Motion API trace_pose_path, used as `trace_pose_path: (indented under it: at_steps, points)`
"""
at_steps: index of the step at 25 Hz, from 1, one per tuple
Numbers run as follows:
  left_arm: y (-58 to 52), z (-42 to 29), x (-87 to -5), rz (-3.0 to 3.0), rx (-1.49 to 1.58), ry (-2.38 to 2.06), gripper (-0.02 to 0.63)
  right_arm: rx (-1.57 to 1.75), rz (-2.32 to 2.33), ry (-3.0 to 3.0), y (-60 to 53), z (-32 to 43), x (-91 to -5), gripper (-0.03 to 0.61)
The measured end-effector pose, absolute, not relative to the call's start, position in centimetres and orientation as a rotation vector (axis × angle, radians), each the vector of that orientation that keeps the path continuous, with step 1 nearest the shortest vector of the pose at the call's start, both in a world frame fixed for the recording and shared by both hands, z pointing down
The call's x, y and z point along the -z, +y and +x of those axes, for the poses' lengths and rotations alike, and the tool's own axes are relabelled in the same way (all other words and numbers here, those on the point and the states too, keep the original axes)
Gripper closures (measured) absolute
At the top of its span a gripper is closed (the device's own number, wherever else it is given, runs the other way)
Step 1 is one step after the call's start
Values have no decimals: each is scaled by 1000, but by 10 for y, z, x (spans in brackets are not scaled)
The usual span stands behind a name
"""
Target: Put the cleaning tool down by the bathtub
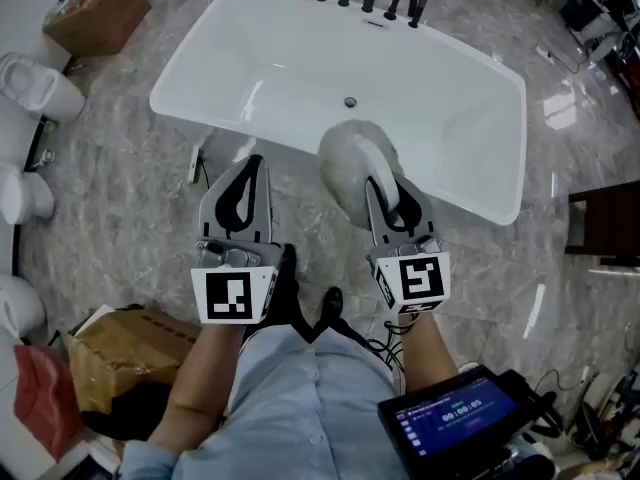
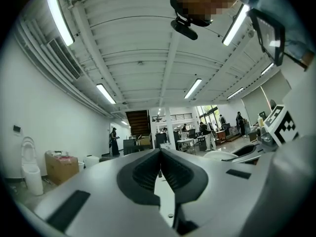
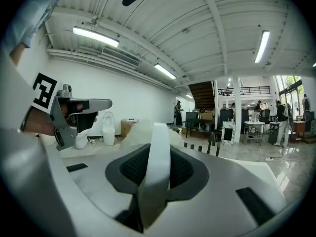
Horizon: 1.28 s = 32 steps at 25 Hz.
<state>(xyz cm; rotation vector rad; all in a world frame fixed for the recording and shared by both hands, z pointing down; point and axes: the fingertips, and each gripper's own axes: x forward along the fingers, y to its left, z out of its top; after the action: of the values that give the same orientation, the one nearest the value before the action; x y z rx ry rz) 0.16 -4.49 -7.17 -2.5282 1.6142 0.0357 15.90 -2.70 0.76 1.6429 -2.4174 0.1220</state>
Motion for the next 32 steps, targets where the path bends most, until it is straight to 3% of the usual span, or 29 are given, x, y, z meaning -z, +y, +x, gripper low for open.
trace_pose_path:
  at_steps: [32]
  points:
    - [-138,-44,-165,-2814,282,1591,598,-418,1375,-2398,-69,85,-238,477]
